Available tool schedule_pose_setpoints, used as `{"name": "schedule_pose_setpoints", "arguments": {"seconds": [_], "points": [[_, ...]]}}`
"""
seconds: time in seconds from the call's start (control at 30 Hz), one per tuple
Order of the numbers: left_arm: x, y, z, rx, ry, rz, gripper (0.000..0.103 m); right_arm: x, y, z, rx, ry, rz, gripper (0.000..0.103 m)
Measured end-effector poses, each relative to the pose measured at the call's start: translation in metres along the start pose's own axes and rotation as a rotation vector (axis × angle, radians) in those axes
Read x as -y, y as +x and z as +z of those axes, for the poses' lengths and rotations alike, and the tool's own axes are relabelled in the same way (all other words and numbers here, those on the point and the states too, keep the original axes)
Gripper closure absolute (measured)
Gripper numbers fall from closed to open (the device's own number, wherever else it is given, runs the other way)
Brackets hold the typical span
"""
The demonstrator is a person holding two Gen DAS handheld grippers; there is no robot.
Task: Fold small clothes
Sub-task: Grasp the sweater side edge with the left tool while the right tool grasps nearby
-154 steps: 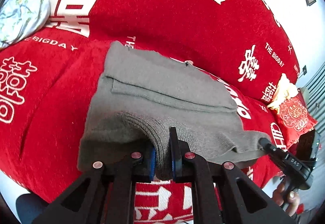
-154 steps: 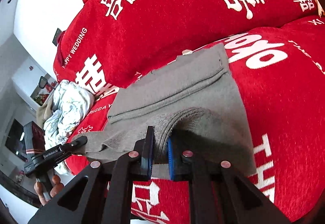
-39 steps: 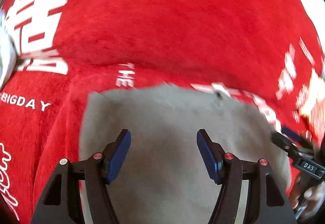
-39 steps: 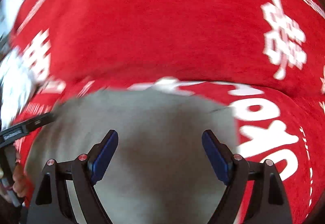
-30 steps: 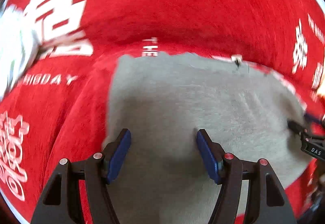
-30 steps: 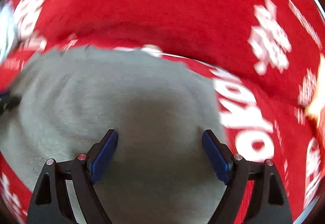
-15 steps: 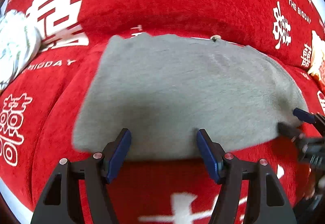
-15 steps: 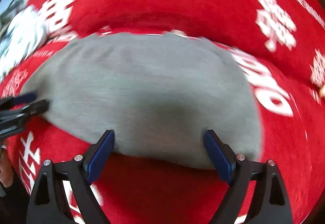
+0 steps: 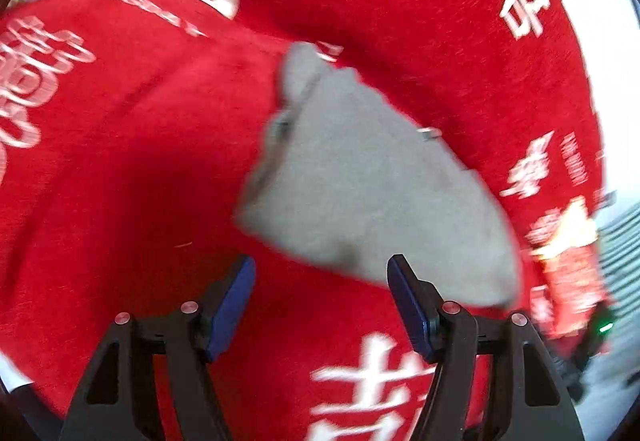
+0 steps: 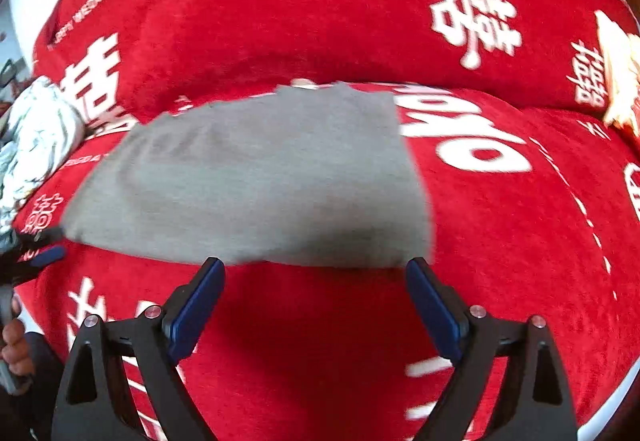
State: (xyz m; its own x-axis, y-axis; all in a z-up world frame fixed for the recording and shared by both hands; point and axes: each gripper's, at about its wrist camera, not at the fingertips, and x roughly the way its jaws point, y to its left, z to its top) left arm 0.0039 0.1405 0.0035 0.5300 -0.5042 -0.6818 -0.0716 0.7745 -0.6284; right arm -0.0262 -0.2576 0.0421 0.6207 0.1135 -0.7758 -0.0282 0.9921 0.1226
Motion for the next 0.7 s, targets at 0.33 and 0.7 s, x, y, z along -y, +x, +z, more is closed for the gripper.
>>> {"name": "schedule_pose_setpoints", "arguments": {"seconds": [0.33,0.7], "points": [[-0.029,0.037,0.028,0.002,-0.190,-0.219,0.082,-0.071,0.023,0.036,-0.024,-0.130,0.050,0.009],[-0.032,0.031,0.026,0.036,-0.156,-0.198,0.085,-0.219,0.146,0.156,-0.245,-0.249,0.218,0.010]]}}
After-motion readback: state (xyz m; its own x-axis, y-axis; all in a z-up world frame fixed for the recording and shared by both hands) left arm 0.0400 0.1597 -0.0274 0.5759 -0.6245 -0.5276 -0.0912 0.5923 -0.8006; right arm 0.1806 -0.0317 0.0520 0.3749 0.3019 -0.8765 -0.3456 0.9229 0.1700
